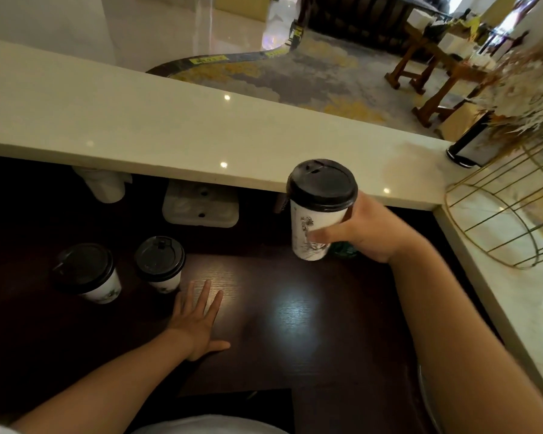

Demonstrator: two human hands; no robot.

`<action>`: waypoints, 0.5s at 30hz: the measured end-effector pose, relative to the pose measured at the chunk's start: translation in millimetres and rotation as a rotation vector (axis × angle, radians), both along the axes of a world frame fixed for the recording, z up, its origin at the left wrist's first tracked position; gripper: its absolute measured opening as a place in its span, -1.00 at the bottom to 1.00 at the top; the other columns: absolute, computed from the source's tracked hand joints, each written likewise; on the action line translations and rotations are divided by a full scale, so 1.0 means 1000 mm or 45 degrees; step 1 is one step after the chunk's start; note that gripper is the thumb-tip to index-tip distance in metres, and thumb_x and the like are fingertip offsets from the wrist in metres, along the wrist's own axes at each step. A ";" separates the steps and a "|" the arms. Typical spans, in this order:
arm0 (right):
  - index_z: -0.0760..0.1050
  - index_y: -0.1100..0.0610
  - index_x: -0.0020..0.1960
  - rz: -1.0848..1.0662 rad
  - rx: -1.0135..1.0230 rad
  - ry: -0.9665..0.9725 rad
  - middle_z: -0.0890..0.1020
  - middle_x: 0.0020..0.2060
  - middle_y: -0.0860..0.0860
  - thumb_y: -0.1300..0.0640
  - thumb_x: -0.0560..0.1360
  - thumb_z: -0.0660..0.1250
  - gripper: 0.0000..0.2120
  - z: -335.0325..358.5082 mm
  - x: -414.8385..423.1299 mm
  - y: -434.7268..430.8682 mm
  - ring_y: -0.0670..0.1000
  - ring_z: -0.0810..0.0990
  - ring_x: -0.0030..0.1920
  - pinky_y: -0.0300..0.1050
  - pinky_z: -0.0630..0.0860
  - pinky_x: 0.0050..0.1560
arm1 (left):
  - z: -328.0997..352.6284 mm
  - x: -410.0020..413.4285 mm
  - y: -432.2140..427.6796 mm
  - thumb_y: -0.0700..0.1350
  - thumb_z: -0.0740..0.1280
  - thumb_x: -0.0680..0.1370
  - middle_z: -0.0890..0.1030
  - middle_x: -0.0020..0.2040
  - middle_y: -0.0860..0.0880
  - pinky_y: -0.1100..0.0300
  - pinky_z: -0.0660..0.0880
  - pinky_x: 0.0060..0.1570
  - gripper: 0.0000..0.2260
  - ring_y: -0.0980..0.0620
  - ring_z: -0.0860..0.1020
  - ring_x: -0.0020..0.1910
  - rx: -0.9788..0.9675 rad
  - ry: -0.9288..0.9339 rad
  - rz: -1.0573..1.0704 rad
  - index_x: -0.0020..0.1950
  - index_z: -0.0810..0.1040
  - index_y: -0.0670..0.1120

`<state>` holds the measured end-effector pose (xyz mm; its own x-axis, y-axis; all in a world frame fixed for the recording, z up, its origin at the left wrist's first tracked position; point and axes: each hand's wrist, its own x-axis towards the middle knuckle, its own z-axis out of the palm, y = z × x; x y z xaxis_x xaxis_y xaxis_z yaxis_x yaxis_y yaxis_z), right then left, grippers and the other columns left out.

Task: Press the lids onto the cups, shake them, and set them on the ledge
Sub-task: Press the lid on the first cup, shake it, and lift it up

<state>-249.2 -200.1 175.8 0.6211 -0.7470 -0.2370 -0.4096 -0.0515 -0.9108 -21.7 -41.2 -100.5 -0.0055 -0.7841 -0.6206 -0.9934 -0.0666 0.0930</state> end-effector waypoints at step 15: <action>0.55 0.26 0.29 -0.373 0.240 -0.375 0.70 0.15 0.25 0.34 0.24 0.60 -0.37 -0.097 0.014 0.024 0.25 0.66 0.22 0.31 0.53 0.31 | 0.074 -0.018 -0.037 0.25 0.42 0.41 -0.10 0.61 -0.15 0.08 -0.03 0.52 0.04 -0.12 -0.08 0.58 -0.148 0.718 0.366 0.58 -0.21 -0.09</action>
